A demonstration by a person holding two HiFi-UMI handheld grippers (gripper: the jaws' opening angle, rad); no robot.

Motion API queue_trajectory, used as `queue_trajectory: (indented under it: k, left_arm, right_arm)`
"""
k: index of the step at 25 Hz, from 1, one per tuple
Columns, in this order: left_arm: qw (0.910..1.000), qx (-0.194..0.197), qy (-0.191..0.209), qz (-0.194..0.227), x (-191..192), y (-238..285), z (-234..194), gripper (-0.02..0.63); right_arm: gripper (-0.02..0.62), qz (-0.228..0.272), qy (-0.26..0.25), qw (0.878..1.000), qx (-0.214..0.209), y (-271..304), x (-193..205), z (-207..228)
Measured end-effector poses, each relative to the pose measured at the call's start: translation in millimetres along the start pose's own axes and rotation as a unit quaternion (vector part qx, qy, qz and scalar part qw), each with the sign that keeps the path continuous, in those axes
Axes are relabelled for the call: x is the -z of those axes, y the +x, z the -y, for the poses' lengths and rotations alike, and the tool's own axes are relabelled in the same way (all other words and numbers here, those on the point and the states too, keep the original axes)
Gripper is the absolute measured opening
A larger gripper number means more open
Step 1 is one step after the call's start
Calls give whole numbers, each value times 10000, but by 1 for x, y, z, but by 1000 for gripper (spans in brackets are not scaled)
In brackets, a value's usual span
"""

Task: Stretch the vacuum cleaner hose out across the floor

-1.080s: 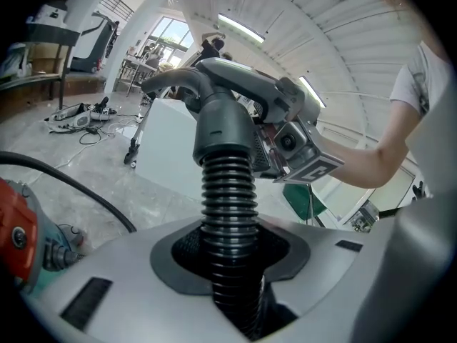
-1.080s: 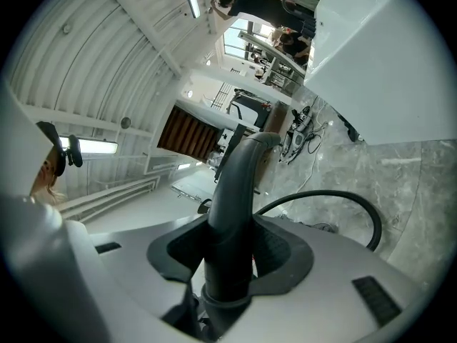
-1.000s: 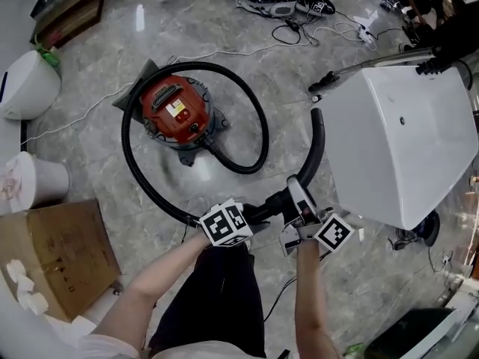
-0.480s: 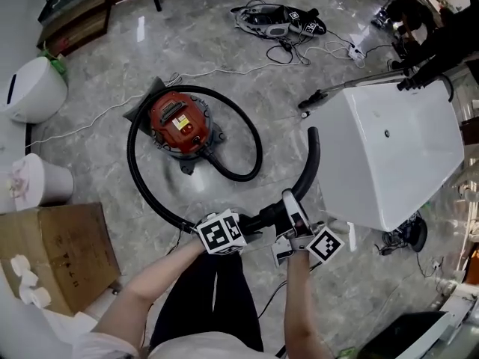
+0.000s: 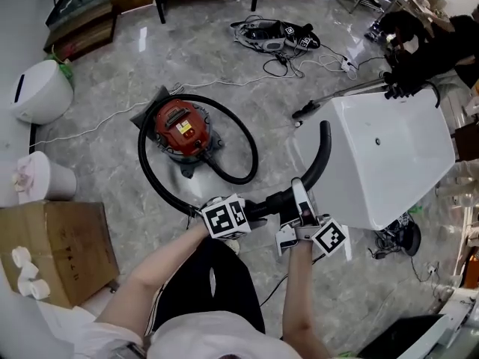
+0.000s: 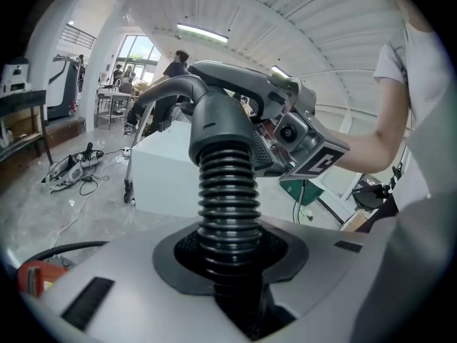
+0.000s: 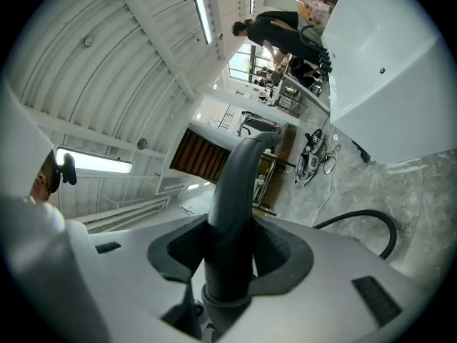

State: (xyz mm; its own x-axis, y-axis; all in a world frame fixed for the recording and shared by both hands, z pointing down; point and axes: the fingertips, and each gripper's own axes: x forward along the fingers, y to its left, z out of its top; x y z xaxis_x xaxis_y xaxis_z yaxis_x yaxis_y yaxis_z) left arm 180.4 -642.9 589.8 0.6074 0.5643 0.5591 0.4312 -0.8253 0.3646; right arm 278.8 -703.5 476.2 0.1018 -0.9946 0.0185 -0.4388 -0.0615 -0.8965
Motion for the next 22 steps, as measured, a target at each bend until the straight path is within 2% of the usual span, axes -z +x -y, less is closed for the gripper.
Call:
queue_trajectory:
  k: [10, 22]
  left_arm:
    - [9998, -109, 145, -71, -9, -7, 15, 121]
    - [9992, -245, 264, -180, -12, -4, 14, 118]
  right_arm:
    - [178, -9, -53, 9998, -212, -10, -4, -23]
    - [178, -117, -48, 9988, -471, -12, -8, -22]
